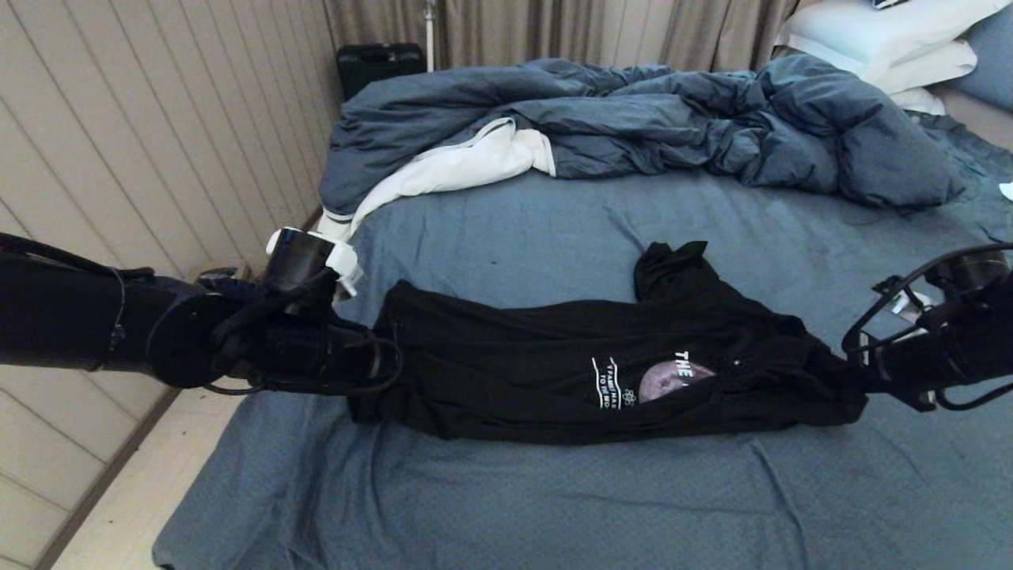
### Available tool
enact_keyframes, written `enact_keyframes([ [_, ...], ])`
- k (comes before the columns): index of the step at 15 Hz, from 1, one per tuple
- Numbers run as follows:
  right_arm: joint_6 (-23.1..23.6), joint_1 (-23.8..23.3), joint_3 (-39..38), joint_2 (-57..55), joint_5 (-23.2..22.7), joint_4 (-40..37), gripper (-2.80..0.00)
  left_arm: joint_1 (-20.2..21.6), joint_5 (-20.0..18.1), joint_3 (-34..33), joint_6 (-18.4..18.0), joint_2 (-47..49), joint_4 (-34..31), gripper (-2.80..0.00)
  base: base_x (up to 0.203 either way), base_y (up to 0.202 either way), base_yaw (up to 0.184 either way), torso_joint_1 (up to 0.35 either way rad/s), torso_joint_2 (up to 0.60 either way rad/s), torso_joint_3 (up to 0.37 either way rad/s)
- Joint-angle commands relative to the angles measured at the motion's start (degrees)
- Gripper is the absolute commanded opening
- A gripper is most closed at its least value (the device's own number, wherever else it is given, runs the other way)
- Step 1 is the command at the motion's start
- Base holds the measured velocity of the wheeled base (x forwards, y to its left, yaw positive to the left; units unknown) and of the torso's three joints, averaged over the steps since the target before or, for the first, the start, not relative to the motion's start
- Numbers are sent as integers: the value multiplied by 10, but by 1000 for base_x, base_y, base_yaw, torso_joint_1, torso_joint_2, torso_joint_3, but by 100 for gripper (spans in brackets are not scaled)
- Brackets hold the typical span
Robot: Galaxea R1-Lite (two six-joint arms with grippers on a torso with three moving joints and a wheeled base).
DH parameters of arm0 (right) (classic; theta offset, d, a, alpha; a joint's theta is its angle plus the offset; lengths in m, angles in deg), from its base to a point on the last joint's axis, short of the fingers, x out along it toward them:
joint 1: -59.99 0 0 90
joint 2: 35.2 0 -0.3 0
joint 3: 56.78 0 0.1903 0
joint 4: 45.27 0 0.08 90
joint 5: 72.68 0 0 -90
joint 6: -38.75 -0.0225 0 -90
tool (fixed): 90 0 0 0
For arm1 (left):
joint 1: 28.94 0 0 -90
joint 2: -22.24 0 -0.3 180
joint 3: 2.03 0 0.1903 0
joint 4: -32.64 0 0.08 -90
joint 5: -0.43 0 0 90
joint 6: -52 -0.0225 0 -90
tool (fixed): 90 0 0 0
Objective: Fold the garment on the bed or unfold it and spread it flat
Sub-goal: Fold the black T-shirt
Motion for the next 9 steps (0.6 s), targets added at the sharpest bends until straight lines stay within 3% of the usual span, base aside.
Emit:
enact_keyframes([
  [1, 1, -3, -12, 22, -1, -3, -280, -1, 0, 0, 1, -25, -12, -280, 0, 0, 0, 0, 0, 0],
  [4, 12, -20, -15, 41, -5, -39, -280, -4, 1, -1, -4, -51, -53, -280, 0, 0, 0, 0, 0, 0],
  [9, 80, -59, -2, 56, -9, -126, -280, -18, 0, -7, -9, -88, -97, -280, 0, 0, 0, 0, 0, 0],
])
